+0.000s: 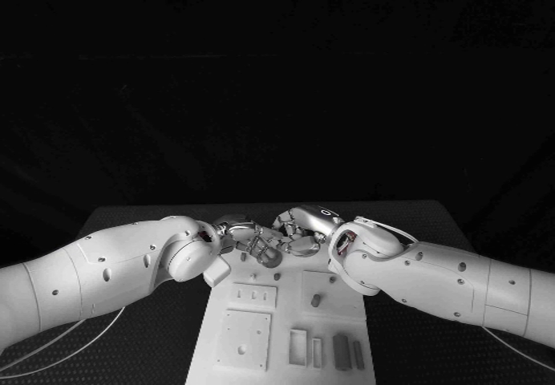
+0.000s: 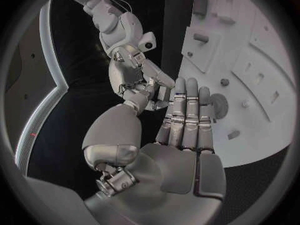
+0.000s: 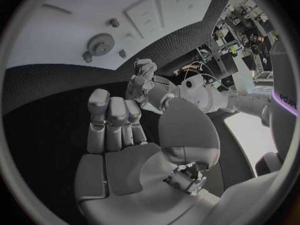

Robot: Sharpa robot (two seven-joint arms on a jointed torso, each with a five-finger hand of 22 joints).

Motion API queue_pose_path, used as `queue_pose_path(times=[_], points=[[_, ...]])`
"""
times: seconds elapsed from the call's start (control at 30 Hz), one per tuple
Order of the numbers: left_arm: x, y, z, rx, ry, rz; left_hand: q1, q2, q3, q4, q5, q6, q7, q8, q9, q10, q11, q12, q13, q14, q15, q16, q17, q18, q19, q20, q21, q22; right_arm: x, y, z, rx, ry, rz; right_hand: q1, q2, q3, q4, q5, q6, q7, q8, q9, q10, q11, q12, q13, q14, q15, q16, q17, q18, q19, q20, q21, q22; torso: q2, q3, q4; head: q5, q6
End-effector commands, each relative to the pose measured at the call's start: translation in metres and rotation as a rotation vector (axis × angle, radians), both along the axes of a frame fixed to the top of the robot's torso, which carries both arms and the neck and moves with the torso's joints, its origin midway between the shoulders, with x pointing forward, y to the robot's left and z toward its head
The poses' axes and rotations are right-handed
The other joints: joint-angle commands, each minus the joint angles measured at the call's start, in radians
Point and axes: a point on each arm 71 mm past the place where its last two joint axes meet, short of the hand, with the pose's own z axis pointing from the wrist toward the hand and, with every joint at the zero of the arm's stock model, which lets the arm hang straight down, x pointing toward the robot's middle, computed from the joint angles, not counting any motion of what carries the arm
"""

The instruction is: Assemble the parts on the task board

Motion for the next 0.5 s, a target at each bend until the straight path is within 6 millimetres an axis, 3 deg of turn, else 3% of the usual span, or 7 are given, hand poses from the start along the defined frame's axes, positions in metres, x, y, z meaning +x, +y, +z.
queue_pose_path(times=[0.03,0.23,0.5], points=[[-0.0014,-0.0077,0.0042,-0.033,-0.009,-0.026,0.005,0.021,0.001,-0.014,-0.002,0.010,0.000,-0.002,-0.002,0.008,-0.003,-0.006,0.002,-0.002,0.000,0.002,-0.001,0.008,-0.010,0.000,0.005,-0.002,-0.0031,0.0069,-0.0031,-0.022,0.012,0.033,-0.005,-0.004,0.007,-0.001,-0.006,0.136,0.001,0.004,0.001,-0.007,-0.005,-0.006,-0.001,-0.001,-0.009,-0.002,0.001,0.045,0.000,-0.005,0.000,-0.001,0.000,0.0003,-0.0001,-0.001,-0.001],[-0.0008,-0.0084,0.0042,-0.032,-0.009,-0.024,0.022,0.064,0.008,-0.049,0.001,0.026,-0.006,0.000,-0.004,0.021,-0.008,-0.004,0.005,0.000,-0.001,0.003,-0.001,0.006,-0.010,-0.001,0.008,-0.004,-0.0045,0.0104,-0.0042,-0.022,0.016,0.040,-0.005,-0.004,0.008,0.000,-0.006,0.136,0.001,0.004,0.002,-0.007,-0.005,-0.006,0.000,-0.001,-0.009,-0.002,0.001,0.045,0.000,-0.005,0.000,-0.001,0.001,0.0014,-0.0003,-0.001,-0.002],[-0.0004,-0.0090,0.0041,-0.032,-0.010,-0.022,0.024,0.084,0.014,-0.067,0.013,0.041,-0.011,0.002,-0.005,0.032,-0.014,-0.002,0.008,0.004,-0.002,0.004,-0.002,0.005,-0.009,-0.002,0.009,-0.007,-0.0048,0.0109,-0.0050,-0.025,0.020,0.038,-0.005,-0.005,0.010,0.000,-0.006,0.136,0.001,0.004,0.002,-0.007,-0.005,-0.006,-0.001,-0.001,-0.009,-0.002,0.001,0.045,0.001,-0.005,-0.001,-0.002,0.000,0.0015,-0.0011,-0.001,-0.003]])
